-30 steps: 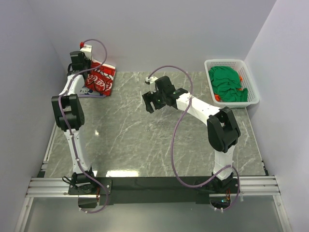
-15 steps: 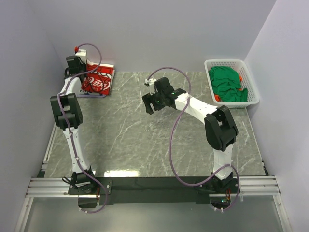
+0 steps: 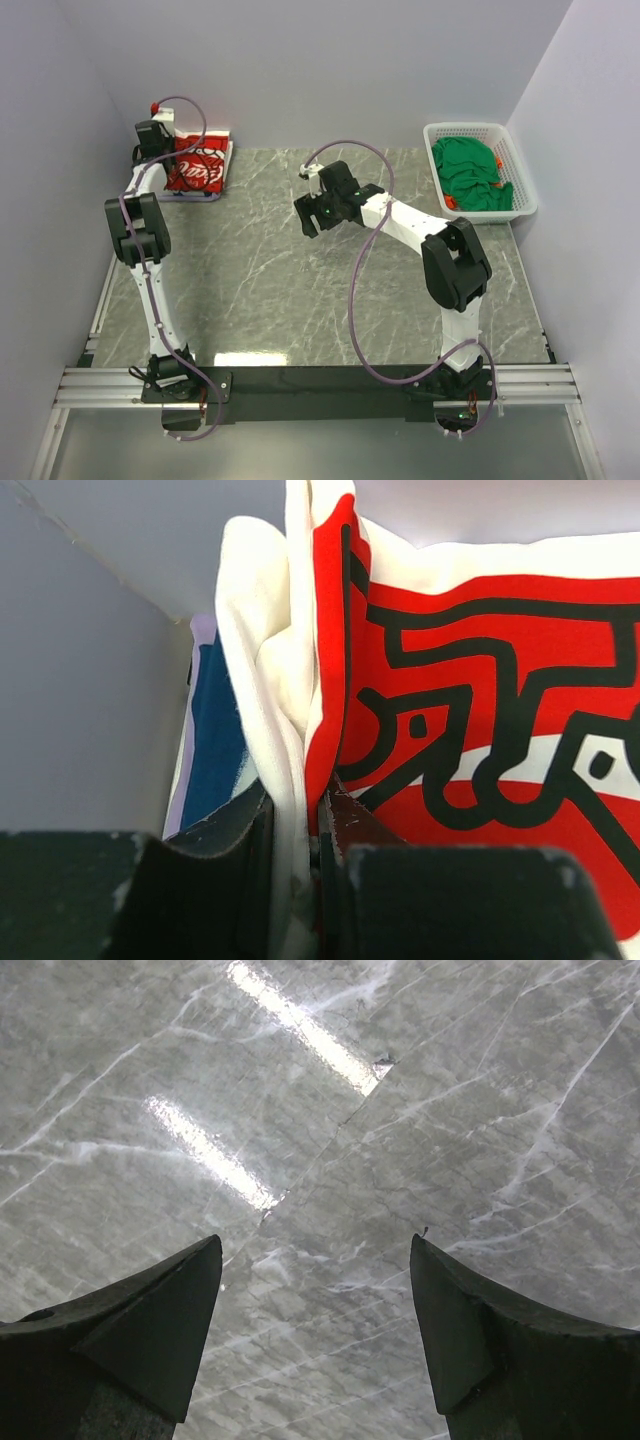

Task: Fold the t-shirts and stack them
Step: Neatly place the folded tshirt to the corner

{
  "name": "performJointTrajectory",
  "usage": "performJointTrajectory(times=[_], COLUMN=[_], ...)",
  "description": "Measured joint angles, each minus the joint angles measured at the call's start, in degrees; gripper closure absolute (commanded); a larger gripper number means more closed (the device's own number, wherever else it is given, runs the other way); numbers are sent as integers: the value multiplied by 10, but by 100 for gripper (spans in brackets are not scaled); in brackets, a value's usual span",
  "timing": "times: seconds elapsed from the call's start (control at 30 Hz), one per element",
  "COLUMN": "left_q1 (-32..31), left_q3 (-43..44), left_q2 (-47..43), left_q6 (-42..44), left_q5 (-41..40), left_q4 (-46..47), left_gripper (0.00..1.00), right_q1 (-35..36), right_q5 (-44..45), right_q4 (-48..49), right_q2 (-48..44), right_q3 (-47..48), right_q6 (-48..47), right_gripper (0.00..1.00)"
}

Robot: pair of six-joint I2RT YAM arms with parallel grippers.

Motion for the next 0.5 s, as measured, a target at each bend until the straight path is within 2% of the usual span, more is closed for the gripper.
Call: performJointTrajectory(times=[0.1, 0.13, 0.23, 0.37, 0.5], left_q1=[4, 6, 14, 29, 50], left_q3=[11, 14, 18, 30, 48], left_q2=[10, 12, 13, 13, 13], left_q6=[0, 0, -2, -4, -3], left_q5=[-2, -2, -1, -2, -6], left_q4=[0, 0, -1, 0, -2], left_gripper=[81, 73, 63, 53, 50], right_q1=[0, 0, 0, 0, 0], right_q5=[0, 0, 0, 0, -2], right_q4=[-1, 0, -1, -2, -2], right_q2=[1, 1, 1, 1, 1], right_q3=[0, 0, 0, 0, 0], right_q6=[0, 0, 0, 0, 0], right_gripper=[18, 18, 18, 18, 18])
